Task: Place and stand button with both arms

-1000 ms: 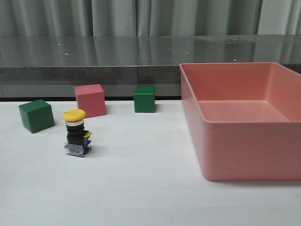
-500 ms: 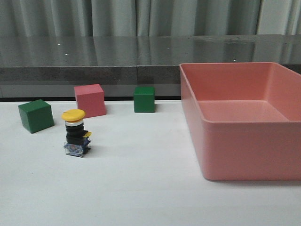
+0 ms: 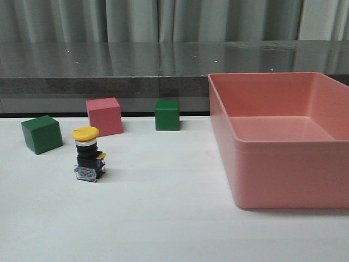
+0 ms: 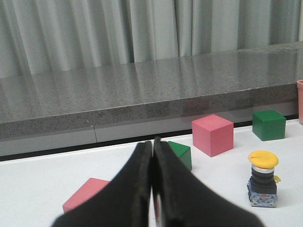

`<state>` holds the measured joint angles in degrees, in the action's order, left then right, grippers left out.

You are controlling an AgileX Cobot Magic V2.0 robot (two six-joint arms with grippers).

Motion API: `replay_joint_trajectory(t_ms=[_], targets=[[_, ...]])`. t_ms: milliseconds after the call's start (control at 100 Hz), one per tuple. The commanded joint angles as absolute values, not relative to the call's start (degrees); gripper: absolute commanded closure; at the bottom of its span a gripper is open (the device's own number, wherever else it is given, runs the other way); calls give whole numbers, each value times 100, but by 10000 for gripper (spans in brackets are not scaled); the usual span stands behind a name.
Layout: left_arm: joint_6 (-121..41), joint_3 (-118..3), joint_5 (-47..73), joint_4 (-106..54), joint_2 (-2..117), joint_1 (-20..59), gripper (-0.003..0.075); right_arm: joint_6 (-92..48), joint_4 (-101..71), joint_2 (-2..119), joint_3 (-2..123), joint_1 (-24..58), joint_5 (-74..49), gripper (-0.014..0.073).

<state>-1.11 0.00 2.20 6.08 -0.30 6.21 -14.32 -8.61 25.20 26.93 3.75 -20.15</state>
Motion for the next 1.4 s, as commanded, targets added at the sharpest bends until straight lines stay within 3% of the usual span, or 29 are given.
replay_joint_trajectory(t_ms=[0, 240, 740, 1390], targets=[[-53, 264, -205, 611, -213, 614, 739, -1450, -887, 2540, 2835, 361, -1599, 655], [-53, 264, -205, 611, -213, 614, 739, -1415, -304, 2232, 2373, 369, -1190, 655], [-53, 264, -205, 611, -213, 614, 740, -515, -289, -201, 194, 559, -156, 655], [-53, 264, -205, 611, -203, 614, 740, -330, -289, -181, -72, 559, 0, 655]])
